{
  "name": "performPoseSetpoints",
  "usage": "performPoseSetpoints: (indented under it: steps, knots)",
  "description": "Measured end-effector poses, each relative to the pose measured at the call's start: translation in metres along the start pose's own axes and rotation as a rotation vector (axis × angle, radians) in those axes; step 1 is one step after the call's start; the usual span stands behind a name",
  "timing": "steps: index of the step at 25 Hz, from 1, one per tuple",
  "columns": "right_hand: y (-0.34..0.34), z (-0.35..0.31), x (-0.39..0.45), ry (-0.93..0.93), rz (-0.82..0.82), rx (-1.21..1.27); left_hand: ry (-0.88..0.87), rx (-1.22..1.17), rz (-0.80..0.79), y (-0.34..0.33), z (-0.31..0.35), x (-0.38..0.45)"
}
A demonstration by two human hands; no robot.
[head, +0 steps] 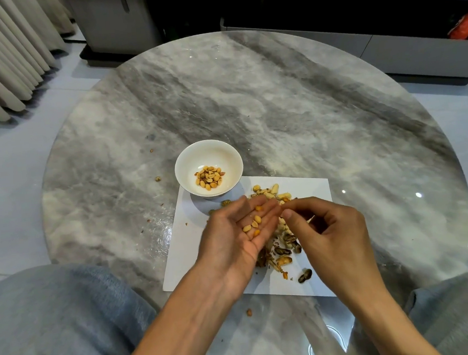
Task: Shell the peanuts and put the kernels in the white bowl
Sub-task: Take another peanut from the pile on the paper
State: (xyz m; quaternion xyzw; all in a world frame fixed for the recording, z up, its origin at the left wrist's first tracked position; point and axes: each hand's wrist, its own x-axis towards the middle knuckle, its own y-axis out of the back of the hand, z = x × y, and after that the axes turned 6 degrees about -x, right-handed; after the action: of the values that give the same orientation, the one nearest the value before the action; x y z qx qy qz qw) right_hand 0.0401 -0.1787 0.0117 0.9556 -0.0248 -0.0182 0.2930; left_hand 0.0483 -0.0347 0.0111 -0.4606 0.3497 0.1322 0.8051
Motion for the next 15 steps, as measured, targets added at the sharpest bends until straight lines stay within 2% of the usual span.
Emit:
performPoseSetpoints:
  steps: [3,6,9,12,15]
  knots:
    - [0.002,0.000,0.000,-0.064,0.003,0.064,-0.224,0.005,-0.020,-0.003,0.029,0.008]
    - [0.006,-0.001,0.004,-0.105,0.030,0.113,-0.478,0.262,0.003,-0.005,0.052,0.020]
    - [0.025,0.009,0.015,-0.188,0.081,0.094,-0.550,0.505,0.038,-0.002,0.052,0.026]
    - [0.042,0.026,0.022,-0.194,0.022,-0.243,-0.577,0.581,0.048,-0.003,0.048,0.025]
    - [0.043,0.036,0.025,-0.229,-0.125,-0.540,-0.670,0.646,0.111,-0.005,0.045,0.019]
